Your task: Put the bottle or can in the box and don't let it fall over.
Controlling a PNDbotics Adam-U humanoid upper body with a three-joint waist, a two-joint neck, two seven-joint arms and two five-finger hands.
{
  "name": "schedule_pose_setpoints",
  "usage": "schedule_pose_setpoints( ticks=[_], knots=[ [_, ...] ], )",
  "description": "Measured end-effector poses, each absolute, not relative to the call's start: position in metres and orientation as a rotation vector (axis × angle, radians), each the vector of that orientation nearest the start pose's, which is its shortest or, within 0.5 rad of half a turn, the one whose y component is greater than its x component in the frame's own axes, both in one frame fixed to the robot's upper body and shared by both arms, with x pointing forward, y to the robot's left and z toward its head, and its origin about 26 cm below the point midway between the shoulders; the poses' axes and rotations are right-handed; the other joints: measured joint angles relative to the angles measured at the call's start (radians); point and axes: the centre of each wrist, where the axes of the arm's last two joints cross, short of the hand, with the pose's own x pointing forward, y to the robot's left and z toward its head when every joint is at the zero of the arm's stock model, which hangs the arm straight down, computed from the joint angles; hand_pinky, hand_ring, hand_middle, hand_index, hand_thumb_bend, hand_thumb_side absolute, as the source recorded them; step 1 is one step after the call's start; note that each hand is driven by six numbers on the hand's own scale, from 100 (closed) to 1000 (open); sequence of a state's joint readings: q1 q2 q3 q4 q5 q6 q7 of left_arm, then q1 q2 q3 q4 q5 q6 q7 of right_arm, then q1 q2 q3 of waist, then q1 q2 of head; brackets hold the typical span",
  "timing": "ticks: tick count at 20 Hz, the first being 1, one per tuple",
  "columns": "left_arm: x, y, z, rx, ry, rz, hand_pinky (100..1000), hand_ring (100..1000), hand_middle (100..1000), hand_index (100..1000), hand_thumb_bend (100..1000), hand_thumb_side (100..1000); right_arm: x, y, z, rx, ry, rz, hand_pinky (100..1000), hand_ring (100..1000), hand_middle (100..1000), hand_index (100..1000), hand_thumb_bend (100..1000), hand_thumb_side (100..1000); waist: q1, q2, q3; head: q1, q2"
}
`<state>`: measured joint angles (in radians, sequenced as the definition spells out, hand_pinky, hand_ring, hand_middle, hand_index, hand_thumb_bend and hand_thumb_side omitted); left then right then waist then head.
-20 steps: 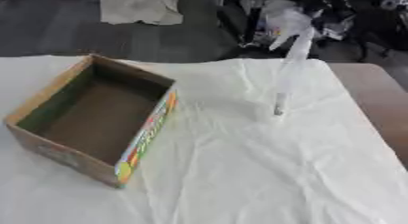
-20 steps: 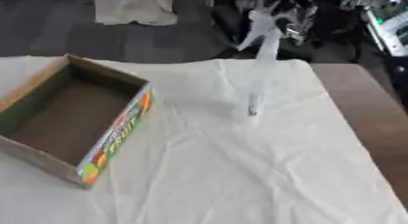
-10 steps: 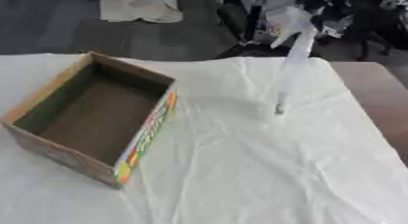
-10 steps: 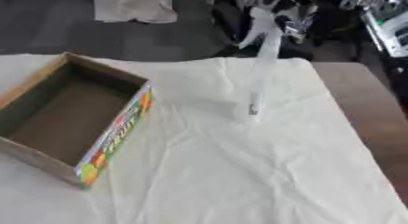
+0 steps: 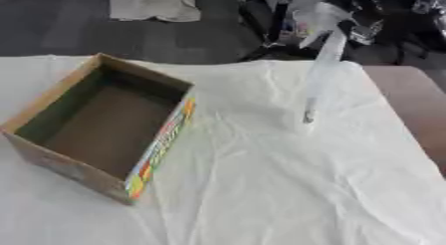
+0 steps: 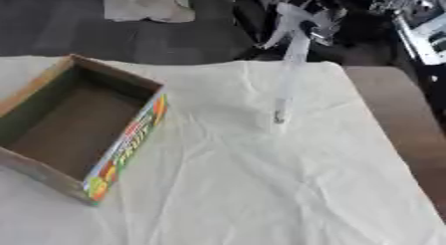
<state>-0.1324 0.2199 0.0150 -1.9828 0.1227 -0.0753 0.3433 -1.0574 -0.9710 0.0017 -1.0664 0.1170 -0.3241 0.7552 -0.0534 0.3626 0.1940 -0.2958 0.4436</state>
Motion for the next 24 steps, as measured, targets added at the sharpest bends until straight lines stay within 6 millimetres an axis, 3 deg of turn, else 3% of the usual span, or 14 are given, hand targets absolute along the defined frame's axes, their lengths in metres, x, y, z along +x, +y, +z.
schedule_pose_setpoints(
  ticks=[8,17,24],
  knots=[
    [0.2829,0.2631,0.1430,0.183,-2.178,0.206,805,460,628,723,146,816,0.3928,-0.4398,0.4035,-0.687,-1.789,1.335,887,729,768,838,100,264,-0.002,0.003,0.002,0.000,-0.008],
    [0.2829,0.2631,0.1428,0.193,-2.176,0.199,805,459,629,723,146,815,0.3949,-0.4359,0.4041,-0.659,-1.810,1.326,843,579,636,730,100,181,-0.002,0.004,-0.002,0.003,-0.007],
    [0.2829,0.2631,0.1428,0.196,-2.175,0.194,807,459,630,723,146,815,0.3949,-0.4358,0.4043,-0.630,-1.824,1.310,829,562,622,719,100,164,-0.002,0.004,-0.002,0.005,-0.007]
  ],
)
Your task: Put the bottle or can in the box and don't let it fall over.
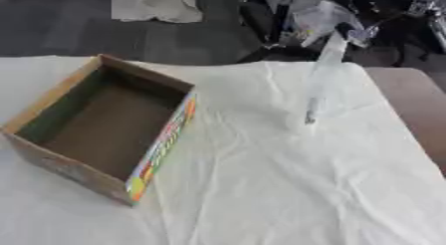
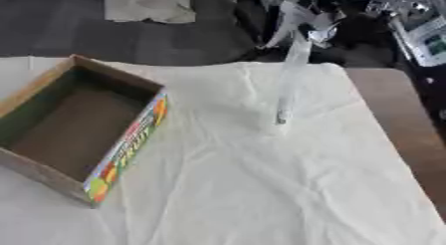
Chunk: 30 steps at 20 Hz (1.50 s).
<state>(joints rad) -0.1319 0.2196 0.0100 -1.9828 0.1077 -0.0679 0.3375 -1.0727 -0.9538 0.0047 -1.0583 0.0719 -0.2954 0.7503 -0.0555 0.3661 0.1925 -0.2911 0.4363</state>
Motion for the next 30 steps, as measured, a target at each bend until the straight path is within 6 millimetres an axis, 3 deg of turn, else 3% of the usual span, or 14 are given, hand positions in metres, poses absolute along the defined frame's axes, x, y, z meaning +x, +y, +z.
schedule_pose_setpoints(
  ticks=[6,15,30],
  knots=[
    [0.2829,0.2631,0.1428,0.198,-2.174,0.190,807,459,630,723,147,816,0.3949,-0.4356,0.4047,-0.620,-1.825,1.305,809,543,608,705,100,129,-0.002,0.000,-0.001,0.002,0.000],
    [0.2829,0.2630,0.1428,0.197,-2.172,0.187,808,458,630,723,146,816,0.3951,-0.4349,0.4049,-0.610,-1.827,1.300,758,418,543,649,100,107,-0.003,-0.001,-0.001,0.002,0.000],
    [0.2827,0.2619,0.1419,0.191,-2.166,0.188,809,457,632,723,148,817,0.3964,-0.4327,0.4038,-0.578,-1.854,1.261,738,361,495,597,100,100,-0.004,-0.001,-0.001,0.002,0.000]
  ],
)
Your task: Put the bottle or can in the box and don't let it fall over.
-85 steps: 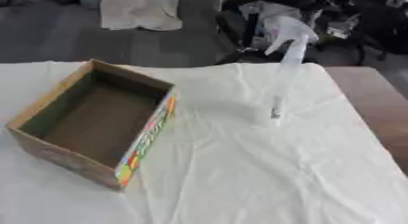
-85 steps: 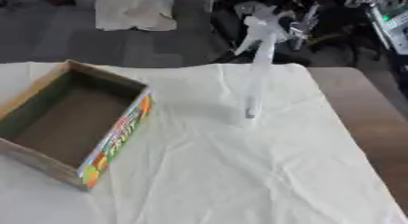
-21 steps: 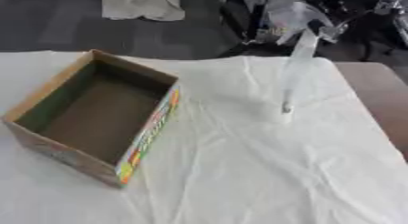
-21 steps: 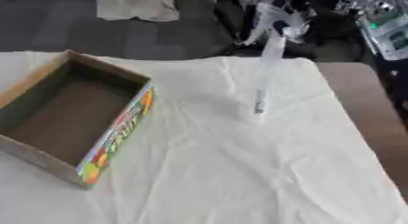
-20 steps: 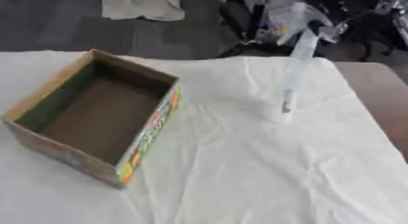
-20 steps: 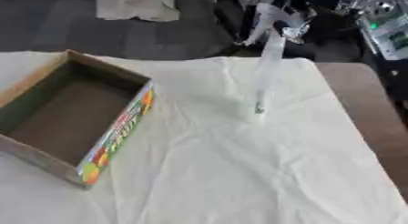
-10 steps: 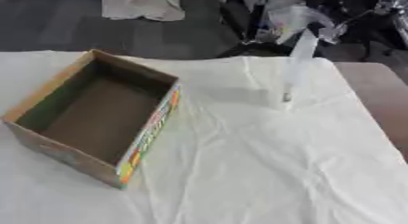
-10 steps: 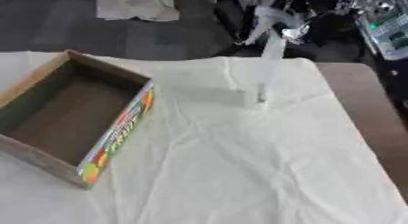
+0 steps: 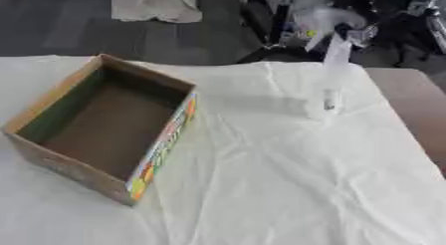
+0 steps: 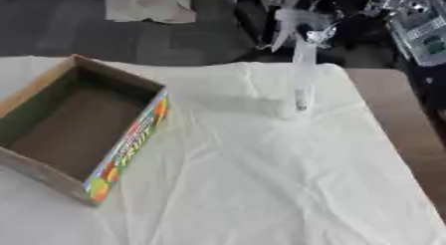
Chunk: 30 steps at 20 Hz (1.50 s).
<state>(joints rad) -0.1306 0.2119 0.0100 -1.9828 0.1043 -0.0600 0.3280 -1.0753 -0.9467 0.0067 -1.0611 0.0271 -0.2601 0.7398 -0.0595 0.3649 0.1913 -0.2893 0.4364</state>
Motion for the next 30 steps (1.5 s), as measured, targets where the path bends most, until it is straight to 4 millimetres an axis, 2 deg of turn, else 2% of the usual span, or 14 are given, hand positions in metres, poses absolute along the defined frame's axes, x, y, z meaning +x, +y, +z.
schedule_pose_setpoints(
  ticks=[13,20,23,26,30],
  knots=[
    [0.2825,0.2620,0.1415,0.192,-2.164,0.188,809,457,632,721,149,816,0.3960,-0.4318,0.4046,-0.552,-1.882,1.207,728,328,465,563,100,100,-0.005,-0.010,-0.005,0.000,0.008],
    [0.2819,0.2624,0.1405,0.194,-2.161,0.188,806,457,633,720,150,813,0.3952,-0.4308,0.4059,-0.547,-1.890,1.193,683,317,468,568,100,100,-0.010,-0.021,-0.005,0.001,0.010],
    [0.2818,0.2625,0.1403,0.194,-2.160,0.188,806,457,634,720,151,812,0.3944,-0.4302,0.4071,-0.546,-1.898,1.191,700,304,465,565,100,100,-0.011,-0.024,-0.005,0.002,0.010],
    [0.2818,0.2625,0.1403,0.194,-2.160,0.188,806,457,634,720,151,811,0.3941,-0.4300,0.4075,-0.543,-1.903,1.186,759,299,463,562,100,100,-0.012,-0.028,-0.006,0.004,0.010],
    [0.2818,0.2625,0.1402,0.194,-2.159,0.188,806,457,634,720,151,809,0.3937,-0.4292,0.4082,-0.542,-1.908,1.179,778,300,463,562,100,100,-0.015,-0.034,-0.006,0.005,0.010]
  ],
)
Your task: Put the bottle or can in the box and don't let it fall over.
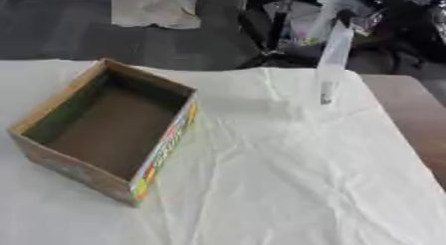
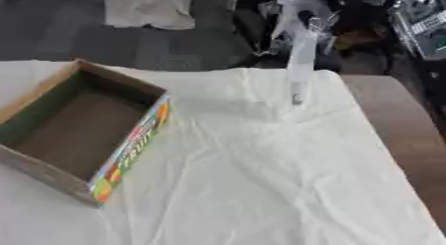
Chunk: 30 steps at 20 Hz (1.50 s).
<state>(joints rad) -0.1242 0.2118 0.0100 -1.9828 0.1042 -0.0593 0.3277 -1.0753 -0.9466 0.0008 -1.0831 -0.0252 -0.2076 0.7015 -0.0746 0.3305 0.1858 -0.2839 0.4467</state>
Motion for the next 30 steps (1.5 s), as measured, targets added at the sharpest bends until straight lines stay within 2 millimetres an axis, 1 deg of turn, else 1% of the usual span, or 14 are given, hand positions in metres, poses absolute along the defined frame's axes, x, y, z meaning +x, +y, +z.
schedule_pose_setpoints(
  ticks=[8,15,19,25,30],
  knots=[
    [0.282,0.263,0.140,0.193,-2.156,0.186,806,460,634,720,151,805,0.392,-0.426,0.411,-0.526,-1.926,1.175,801,298,459,556,100,100,0.000,-0.010,-0.006,0.001,0.009],
    [0.282,0.263,0.140,0.191,-2.156,0.186,806,461,635,720,151,800,0.390,-0.415,0.415,-0.488,-1.945,1.194,802,302,460,557,100,100,0.000,-0.033,-0.011,0.005,0.026],
    [0.282,0.263,0.140,0.188,-2.156,0.188,806,462,635,720,150,797,0.388,-0.403,0.418,-0.461,-1.948,1.228,796,304,460,558,100,100,0.000,-0.047,-0.012,0.004,0.030],
    [0.282,0.262,0.141,0.182,-2.157,0.188,805,463,635,720,150,793,0.385,-0.377,0.426,-0.405,-1.967,1.297,796,306,463,561,100,100,0.001,-0.060,-0.011,0.004,0.038],
    [0.282,0.262,0.141,0.180,-2.158,0.187,805,464,636,721,151,792,0.387,-0.357,0.430,-0.333,-1.983,1.308,799,303,464,561,100,103,0.000,-0.068,-0.008,0.010,0.044]
  ],
)
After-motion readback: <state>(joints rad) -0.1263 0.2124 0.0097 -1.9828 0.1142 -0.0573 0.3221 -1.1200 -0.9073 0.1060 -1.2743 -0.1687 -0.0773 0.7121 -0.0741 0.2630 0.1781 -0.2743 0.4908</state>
